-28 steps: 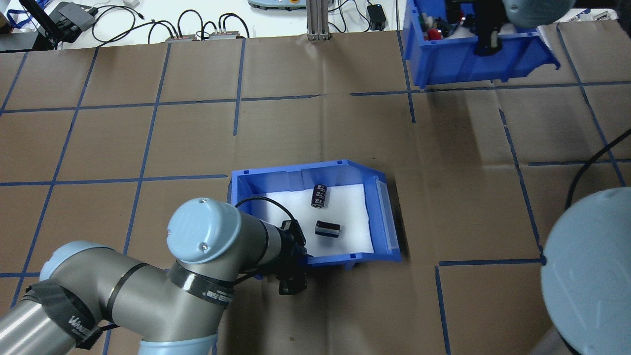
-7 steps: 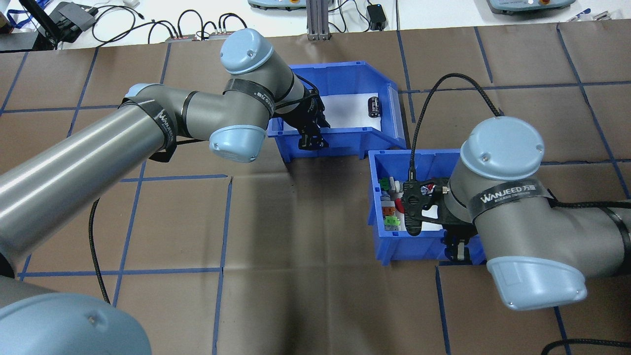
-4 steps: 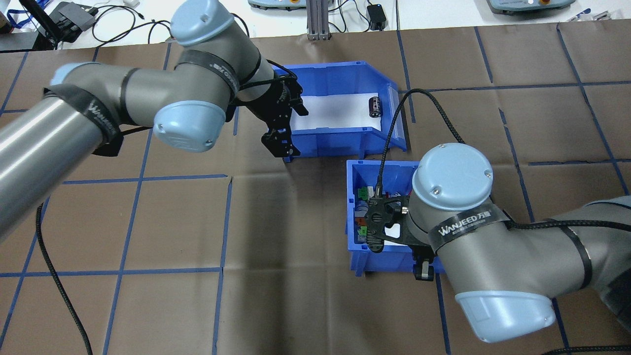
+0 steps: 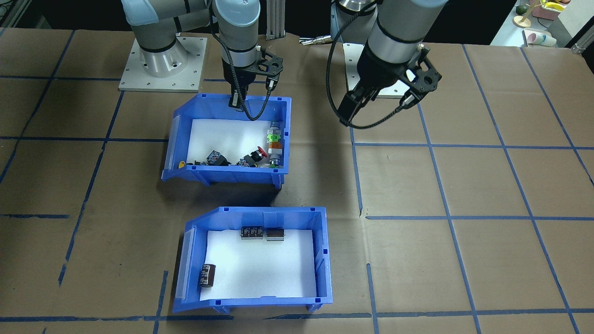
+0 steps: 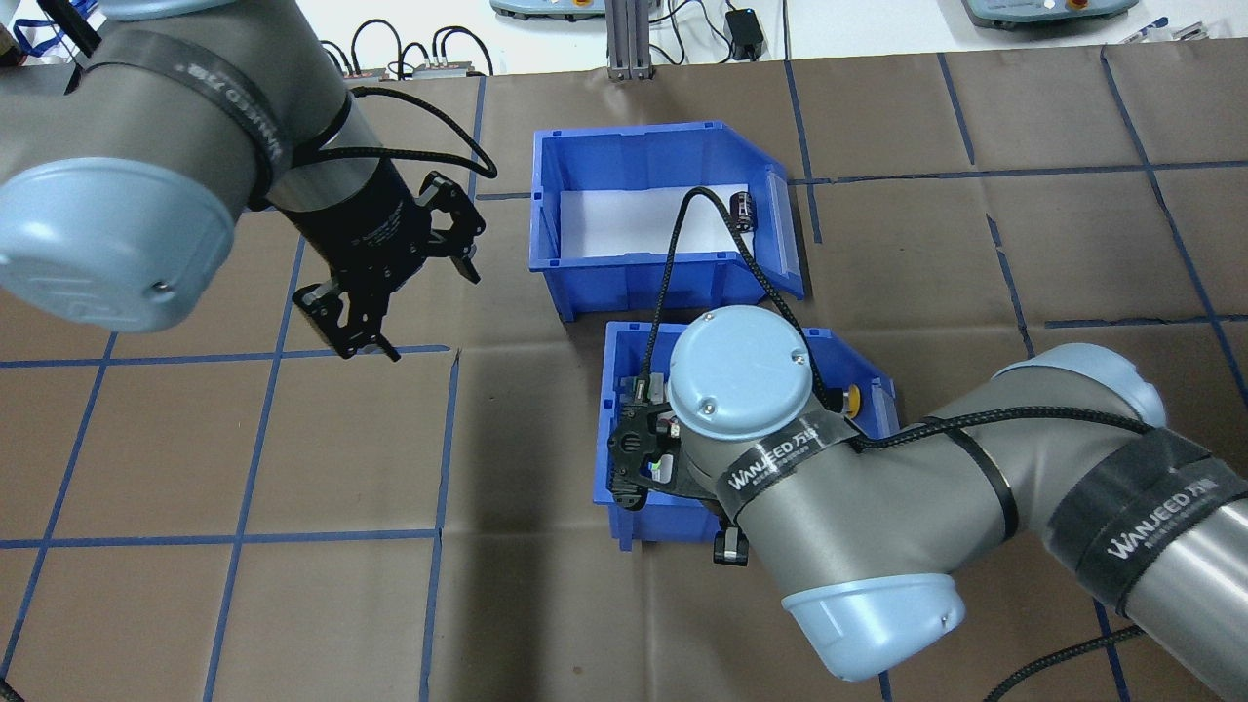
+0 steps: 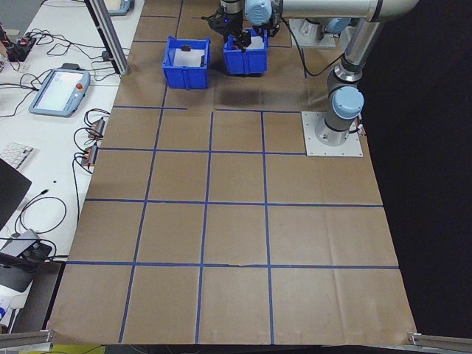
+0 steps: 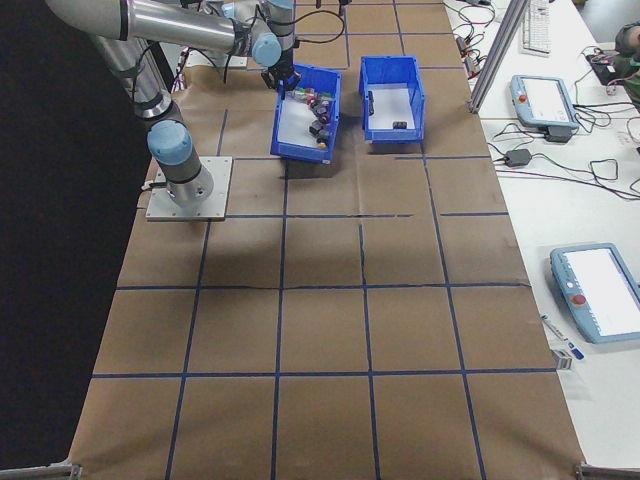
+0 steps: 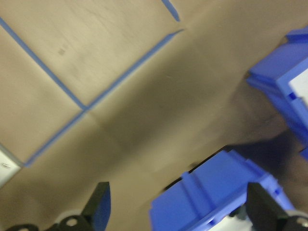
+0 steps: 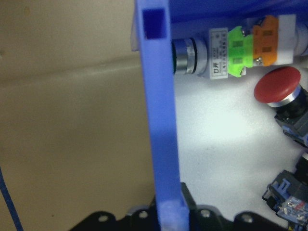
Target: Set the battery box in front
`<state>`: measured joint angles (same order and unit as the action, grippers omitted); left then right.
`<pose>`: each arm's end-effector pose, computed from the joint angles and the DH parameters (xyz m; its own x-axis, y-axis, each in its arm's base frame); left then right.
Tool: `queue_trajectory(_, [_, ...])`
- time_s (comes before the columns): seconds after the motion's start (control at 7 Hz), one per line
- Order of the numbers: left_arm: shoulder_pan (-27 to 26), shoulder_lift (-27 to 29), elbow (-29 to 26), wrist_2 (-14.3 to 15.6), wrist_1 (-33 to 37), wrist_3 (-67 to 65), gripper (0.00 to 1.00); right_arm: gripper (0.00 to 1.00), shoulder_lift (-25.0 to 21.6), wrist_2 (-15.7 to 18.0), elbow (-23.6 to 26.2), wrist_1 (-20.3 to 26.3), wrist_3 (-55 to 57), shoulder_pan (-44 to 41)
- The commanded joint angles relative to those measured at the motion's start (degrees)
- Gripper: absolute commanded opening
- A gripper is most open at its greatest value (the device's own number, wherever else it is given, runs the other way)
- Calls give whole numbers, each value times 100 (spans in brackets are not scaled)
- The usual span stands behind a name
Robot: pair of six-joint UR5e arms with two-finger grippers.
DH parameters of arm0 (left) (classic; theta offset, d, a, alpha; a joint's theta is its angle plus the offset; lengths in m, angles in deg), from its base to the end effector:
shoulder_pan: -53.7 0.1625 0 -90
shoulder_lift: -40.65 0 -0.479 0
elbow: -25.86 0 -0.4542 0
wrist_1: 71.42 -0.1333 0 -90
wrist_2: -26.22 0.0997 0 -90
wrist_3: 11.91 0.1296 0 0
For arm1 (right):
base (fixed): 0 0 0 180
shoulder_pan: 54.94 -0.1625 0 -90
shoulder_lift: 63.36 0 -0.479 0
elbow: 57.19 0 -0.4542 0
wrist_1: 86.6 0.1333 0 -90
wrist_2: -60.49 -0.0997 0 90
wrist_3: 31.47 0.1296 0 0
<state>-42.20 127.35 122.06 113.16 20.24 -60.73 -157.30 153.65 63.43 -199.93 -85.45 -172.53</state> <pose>-0.1924 -0.4980 0.4808 -0.7314 -0.6815 -0.0248 -0.6805 0.7269 0.0924 0.3271 -0.3536 0.3014 -0.1456 -0.9892 -0.0149 -0.9864 0.1440 0.0789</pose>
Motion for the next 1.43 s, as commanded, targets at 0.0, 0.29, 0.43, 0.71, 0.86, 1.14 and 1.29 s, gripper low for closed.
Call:
queue_trajectory(0.0, [27,-494,13,358,265,2784,100,0,61,-17,-38,-110,-276,-176])
queue_trajectory(0.29, [27,-663,21,341,99,4750,100,2,87,-17,-12,-197,-244,-274])
queue_trajectory(0.43, [27,-628,30,341,-120,5463,100,26,96,-43,-3,-198,-139,-274])
queue_trajectory(0.71, [36,-654,48,297,-140,5734,100,100,183,-515,-3,-198,351,-265])
queue_trajectory(0.86, [27,-654,39,280,-140,5682,100,100,175,-510,-38,-189,389,-256])
queue_trajectory(1.14, [45,-619,39,288,-148,5655,100,100,-17,-474,-56,-120,398,-230])
queue_trajectory(1.29, [36,-541,39,262,-148,5646,100,100,-262,-483,-65,-110,398,-186])
